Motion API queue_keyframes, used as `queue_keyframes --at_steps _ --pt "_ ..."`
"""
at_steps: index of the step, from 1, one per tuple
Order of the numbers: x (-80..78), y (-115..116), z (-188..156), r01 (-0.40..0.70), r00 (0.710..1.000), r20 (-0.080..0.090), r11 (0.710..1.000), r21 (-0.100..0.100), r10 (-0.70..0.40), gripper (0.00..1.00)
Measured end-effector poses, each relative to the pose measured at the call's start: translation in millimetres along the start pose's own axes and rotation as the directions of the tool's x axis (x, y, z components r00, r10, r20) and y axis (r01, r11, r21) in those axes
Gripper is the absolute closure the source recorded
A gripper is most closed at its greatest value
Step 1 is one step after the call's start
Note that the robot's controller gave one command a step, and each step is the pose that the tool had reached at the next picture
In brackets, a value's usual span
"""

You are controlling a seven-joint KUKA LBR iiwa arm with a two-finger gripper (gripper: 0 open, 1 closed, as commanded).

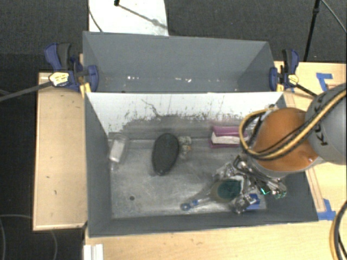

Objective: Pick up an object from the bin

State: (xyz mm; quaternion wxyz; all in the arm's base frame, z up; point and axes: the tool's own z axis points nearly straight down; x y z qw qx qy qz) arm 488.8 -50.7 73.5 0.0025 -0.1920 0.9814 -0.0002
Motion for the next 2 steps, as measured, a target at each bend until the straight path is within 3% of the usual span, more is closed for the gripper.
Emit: queue_keyframes --at_steps 1,2 --pt "-1.3 -0.2 -0.9 0.004 1.000 0.003 1.000 0.001 -0.004 1.00" --pt "-55.4 32.4 -195.3 0.449 0.893 0.004 0.893 0.003 -0.449 1.00"
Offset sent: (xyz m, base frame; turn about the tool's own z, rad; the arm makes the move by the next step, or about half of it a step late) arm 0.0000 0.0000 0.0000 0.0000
